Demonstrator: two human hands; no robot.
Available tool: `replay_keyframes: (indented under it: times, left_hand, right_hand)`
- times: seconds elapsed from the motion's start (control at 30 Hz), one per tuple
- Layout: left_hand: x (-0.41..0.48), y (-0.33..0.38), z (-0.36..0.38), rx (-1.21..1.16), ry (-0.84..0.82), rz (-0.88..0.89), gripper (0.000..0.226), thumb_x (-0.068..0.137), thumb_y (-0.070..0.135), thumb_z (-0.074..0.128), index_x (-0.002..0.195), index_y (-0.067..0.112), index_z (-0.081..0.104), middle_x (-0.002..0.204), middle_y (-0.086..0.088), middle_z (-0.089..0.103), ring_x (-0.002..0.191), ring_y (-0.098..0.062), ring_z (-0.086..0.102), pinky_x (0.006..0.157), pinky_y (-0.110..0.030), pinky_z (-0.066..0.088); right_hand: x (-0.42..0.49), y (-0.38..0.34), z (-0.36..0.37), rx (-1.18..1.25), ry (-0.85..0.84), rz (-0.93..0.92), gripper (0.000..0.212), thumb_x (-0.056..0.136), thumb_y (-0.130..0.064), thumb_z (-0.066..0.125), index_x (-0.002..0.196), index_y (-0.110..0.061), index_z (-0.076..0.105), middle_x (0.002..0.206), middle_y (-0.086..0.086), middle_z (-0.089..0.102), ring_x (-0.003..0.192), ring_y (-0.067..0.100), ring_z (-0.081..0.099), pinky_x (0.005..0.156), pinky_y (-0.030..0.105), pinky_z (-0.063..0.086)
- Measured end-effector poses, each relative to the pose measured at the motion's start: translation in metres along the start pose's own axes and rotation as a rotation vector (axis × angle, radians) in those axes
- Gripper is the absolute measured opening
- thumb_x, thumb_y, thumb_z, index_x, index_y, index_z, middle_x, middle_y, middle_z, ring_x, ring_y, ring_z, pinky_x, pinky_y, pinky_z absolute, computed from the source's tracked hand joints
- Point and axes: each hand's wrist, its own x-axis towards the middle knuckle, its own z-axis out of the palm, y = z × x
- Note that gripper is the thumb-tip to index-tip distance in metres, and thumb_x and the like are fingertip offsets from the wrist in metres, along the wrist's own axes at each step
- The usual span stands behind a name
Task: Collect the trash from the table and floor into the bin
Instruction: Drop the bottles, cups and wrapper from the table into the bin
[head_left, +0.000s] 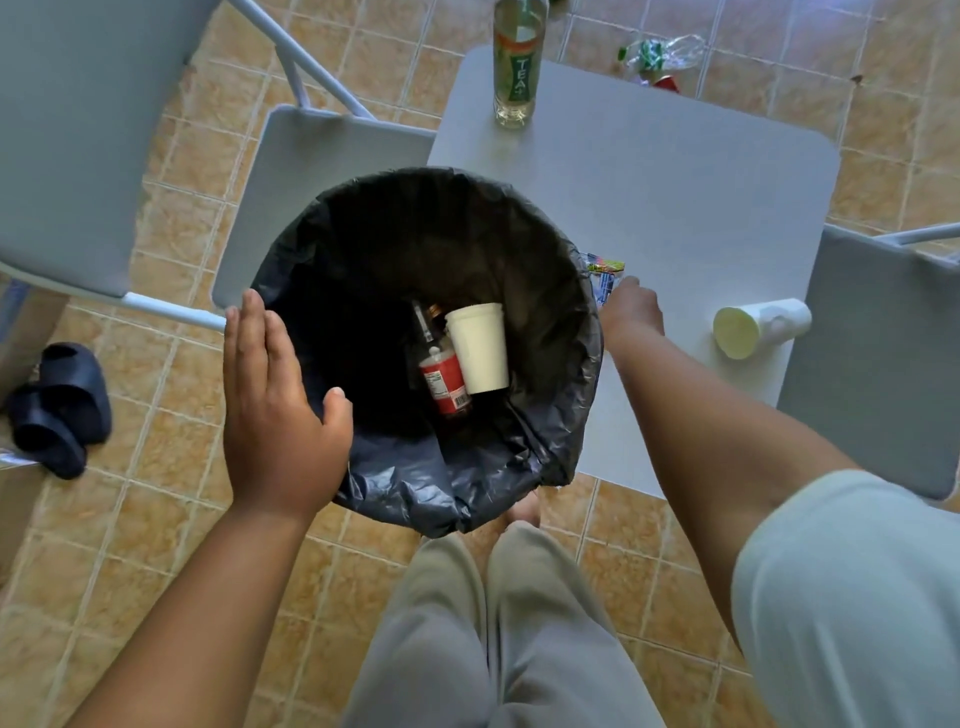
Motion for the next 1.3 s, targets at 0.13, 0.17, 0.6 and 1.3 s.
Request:
replay_keyframes:
  times: [0.13, 0.17, 0.6, 1.3]
  left_hand:
    - [0.0, -0.001, 0.001, -0.008, 0.01, 0.009, 0.081, 0.082, 0.008, 0.065, 0.149, -0.001, 0.02, 0.161, -0.012, 0.01, 0.149, -0.025, 0.005, 0.118, -0.022, 0.0]
    - [-0.001, -0.001, 0.001, -0.013, 0.014, 0.009, 0.081, 0.082, 0.007, 0.066, 0.149, -0.001, 0.02, 0.161, -0.012, 0.01, 0.149, -0.025, 0.005, 0.119, -0.023, 0.001]
    - [0.001, 0.004, -0.003, -0.003, -0.01, -0.004, 0.081, 0.083, 0.012, 0.065, 0.149, -0.001, 0.021, 0.162, -0.01, 0.007, 0.149, -0.024, 0.003, 0.117, -0.019, -0.002]
    - [-0.004, 0.062, 0.007, -0.009, -0.093, 0.039, 0.075, 0.087, 0.024, 0.056, 0.148, -0.002, 0.022, 0.161, -0.014, 0.007, 0.149, -0.028, 0.002, 0.119, -0.039, 0.013]
  right_hand:
    - [0.01, 0.003, 0.013, -0.042, 0.0, 0.068, 0.038, 0.096, -0.009, 0.04, 0.132, 0.001, 0.038, 0.133, 0.025, 0.043, 0.121, 0.044, 0.047, 0.095, 0.045, 0.04]
    - [0.012, 0.005, 0.016, -0.044, 0.006, 0.07, 0.038, 0.096, -0.008, 0.04, 0.133, 0.001, 0.037, 0.132, 0.026, 0.042, 0.12, 0.045, 0.048, 0.094, 0.045, 0.041]
    - [-0.033, 0.014, -0.052, 0.557, 0.32, -0.142, 0.022, 0.086, -0.03, 0.062, 0.103, -0.017, 0.062, 0.095, -0.004, 0.065, 0.093, 0.02, 0.064, 0.074, 0.029, 0.05]
    - [-0.204, -0.041, -0.047, 0.129, -0.109, -0.539, 0.058, 0.091, -0.029, 0.064, 0.143, -0.023, 0.04, 0.123, 0.007, 0.058, 0.107, 0.027, 0.058, 0.084, 0.034, 0.05]
